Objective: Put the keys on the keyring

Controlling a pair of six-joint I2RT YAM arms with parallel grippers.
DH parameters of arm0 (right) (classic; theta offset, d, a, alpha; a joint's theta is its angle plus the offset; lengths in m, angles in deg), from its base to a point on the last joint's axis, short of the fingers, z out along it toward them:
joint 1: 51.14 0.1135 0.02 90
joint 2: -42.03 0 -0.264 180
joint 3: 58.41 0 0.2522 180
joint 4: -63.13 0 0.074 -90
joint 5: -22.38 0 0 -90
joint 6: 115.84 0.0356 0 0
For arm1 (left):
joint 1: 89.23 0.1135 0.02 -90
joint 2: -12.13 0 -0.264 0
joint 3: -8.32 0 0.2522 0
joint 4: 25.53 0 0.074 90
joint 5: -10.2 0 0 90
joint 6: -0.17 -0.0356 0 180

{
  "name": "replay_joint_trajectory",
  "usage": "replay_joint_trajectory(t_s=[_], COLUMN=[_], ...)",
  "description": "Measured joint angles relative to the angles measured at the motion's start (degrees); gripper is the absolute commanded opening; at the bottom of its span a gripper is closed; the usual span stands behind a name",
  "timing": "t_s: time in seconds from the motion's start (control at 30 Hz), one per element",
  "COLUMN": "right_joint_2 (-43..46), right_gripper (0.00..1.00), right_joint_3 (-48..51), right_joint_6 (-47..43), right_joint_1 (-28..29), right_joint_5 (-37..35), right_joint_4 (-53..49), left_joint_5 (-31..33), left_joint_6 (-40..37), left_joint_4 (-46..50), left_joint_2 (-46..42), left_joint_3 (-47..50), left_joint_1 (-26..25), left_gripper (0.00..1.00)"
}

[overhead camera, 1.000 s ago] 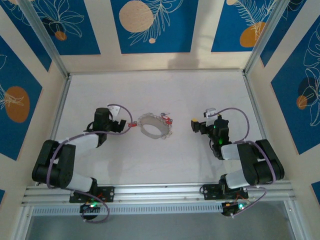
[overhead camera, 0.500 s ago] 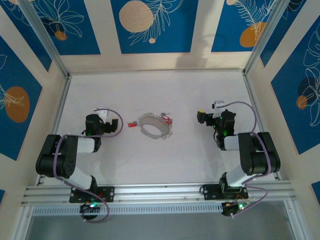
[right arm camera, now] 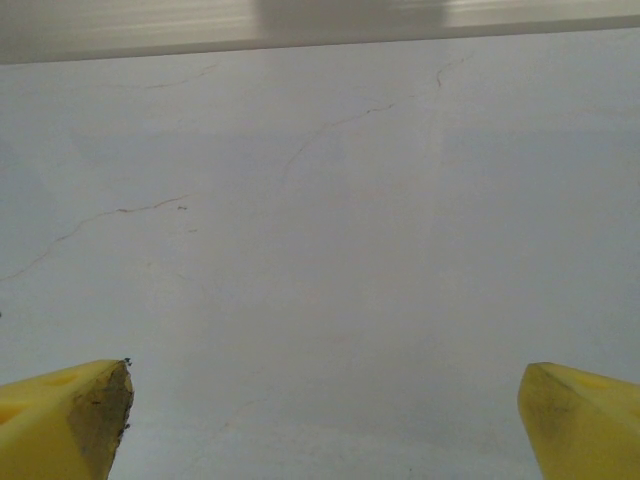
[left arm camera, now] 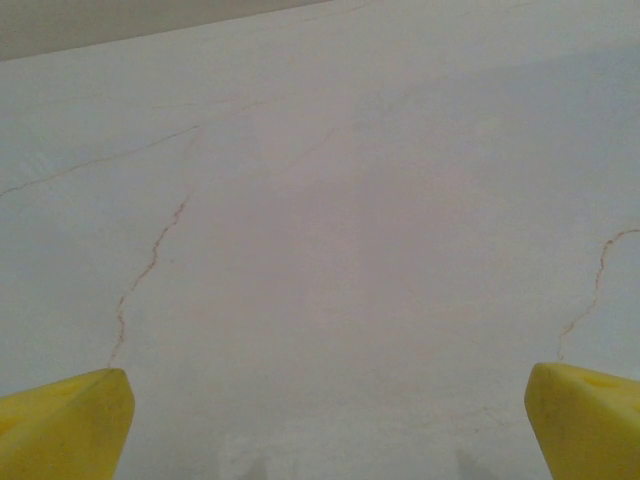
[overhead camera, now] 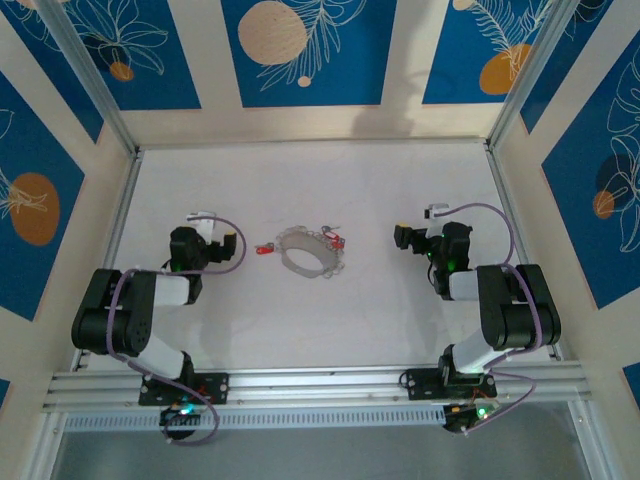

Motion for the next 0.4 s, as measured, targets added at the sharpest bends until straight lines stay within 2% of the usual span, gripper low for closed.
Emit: replay_joint_trajectory(t_s=[0.4], right_joint_2=[0.0], right_gripper=[0.99], right_joint_3=[-0.1], right_joint_6=[0.4], right_joint_1=[-0.1], right_joint_5=[0.1], right_joint_4=[-1.2], left_joint_5=[-0.4], left_joint_6=[0.0], left_joint_4=[0.0], left_joint_2=[0.0], left_joint_3=[0.0], left_joint_1=[0.0], left_gripper=[1.00])
